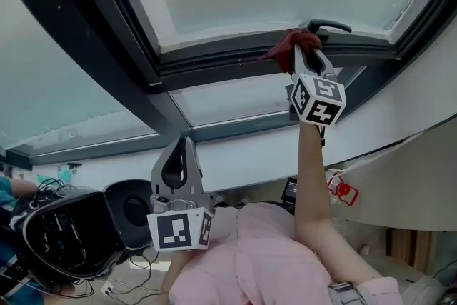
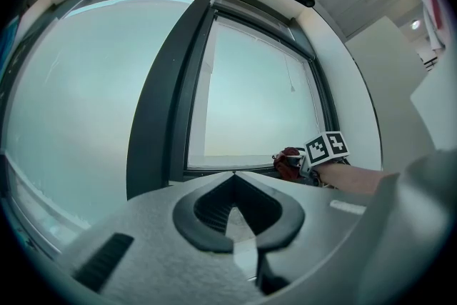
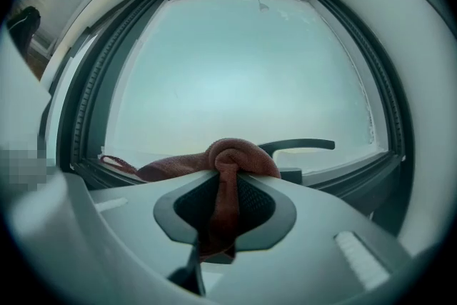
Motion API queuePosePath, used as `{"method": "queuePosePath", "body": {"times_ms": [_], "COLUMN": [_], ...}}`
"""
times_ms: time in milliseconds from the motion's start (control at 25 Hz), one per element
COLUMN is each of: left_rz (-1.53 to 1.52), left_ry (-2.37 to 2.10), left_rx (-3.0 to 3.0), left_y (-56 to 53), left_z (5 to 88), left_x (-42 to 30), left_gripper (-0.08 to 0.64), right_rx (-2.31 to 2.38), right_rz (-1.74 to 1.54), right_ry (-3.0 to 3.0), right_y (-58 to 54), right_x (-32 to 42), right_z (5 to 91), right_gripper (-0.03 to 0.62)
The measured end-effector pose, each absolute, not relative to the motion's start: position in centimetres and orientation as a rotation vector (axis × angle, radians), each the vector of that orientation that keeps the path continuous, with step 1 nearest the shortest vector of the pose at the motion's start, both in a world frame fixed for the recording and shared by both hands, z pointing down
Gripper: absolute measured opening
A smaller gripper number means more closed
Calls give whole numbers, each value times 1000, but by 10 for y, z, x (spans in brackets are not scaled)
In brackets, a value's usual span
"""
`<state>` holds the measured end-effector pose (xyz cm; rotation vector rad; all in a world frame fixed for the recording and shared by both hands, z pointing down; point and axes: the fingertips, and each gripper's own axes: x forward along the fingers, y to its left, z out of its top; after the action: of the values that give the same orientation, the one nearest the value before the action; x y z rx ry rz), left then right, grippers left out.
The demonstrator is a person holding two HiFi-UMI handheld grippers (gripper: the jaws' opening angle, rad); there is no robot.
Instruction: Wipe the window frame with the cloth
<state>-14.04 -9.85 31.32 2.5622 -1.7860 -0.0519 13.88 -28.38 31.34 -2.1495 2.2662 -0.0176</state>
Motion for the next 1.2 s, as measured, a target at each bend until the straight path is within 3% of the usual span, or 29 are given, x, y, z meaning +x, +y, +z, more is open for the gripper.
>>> {"method": "queuePosePath", "body": {"times_ms": [240,680,960,1200], "left_rz": [-45,-49,-49,-47], "left_ry": [-1797,-1834,-1858,-1892], "left_rx": [2553,2531,2521,2497], "left_y": [-97,-94,-95,-94], "left_z": [314,314,313,312], "left_x": [-137,-153,-172,-195], "left_gripper": [-3,-3,-3,-3], "right_rx": [-2186,-2169,-1777,-1488], "right_rz": [-33,4,184,218], "right_ry": [2213,2193,2406,2636], "right_y": [-283,-273,-224,-209], "right_x": [169,155,31,-92], "right_z": [315,298,249,260], "right_gripper": [69,69,69,69]}}
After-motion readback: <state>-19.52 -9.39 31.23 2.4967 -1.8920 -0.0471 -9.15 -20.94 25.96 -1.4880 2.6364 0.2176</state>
